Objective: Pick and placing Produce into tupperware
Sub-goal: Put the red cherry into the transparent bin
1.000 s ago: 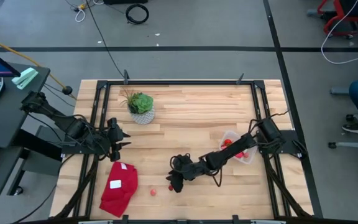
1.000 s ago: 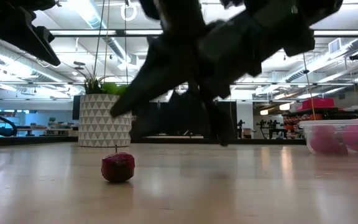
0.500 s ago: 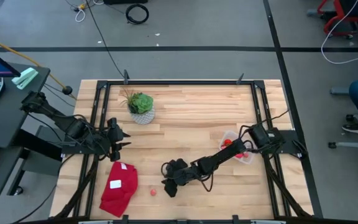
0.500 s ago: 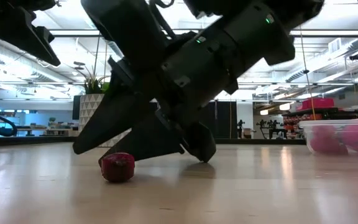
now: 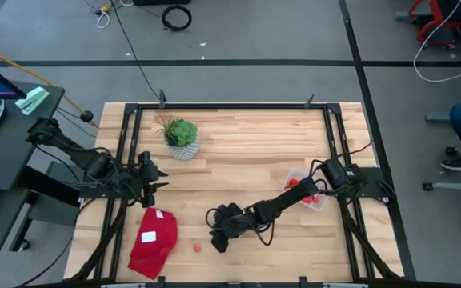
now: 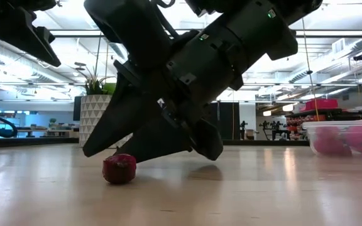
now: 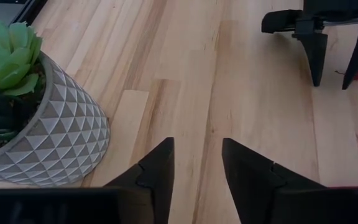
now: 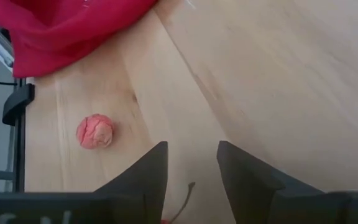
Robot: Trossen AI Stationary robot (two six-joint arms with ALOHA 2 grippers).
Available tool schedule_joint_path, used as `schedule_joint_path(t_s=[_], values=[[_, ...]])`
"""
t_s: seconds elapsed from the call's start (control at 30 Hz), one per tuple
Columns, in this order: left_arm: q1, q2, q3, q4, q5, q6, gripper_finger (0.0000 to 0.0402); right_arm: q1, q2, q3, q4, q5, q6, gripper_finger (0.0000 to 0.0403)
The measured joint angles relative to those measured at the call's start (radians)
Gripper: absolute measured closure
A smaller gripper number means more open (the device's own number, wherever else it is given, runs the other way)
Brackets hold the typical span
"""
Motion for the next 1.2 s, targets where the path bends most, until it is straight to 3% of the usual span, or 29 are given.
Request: schedule_joint_path(t_s=[0.17, 0.4, 0.77, 0.97, 1.2], values=[[0.0, 0.0, 0.0, 0.0, 0.0, 0.0, 0.0252, 0.0, 0.0, 0.0, -0.006, 0.001, 0.007, 0.0289], [0.0, 0.0, 0.0, 0.0, 0.0, 0.0, 0.025, -0.002, 0.0, -0.001, -0.015, 0.007, 0.004, 0.0392], [0.0, 0.0, 0.0, 0.0, 0.0, 0.0, 0.0264, 0.0, -0.046, -0.005, -0.076, -0.015, -0.013, 0.0399], [0.0, 0.0, 0.0, 0.0, 0.0, 0.0, 0.026, 0.001, -0.201, -0.004, -0.337, 0.053, -0.038, 0.04], [0.0, 0.0, 0.0, -0.001, 0.0, 0.0, 0.025, 0.015, -0.422, -0.002, -0.867, 0.225, 0.129, 0.0401]])
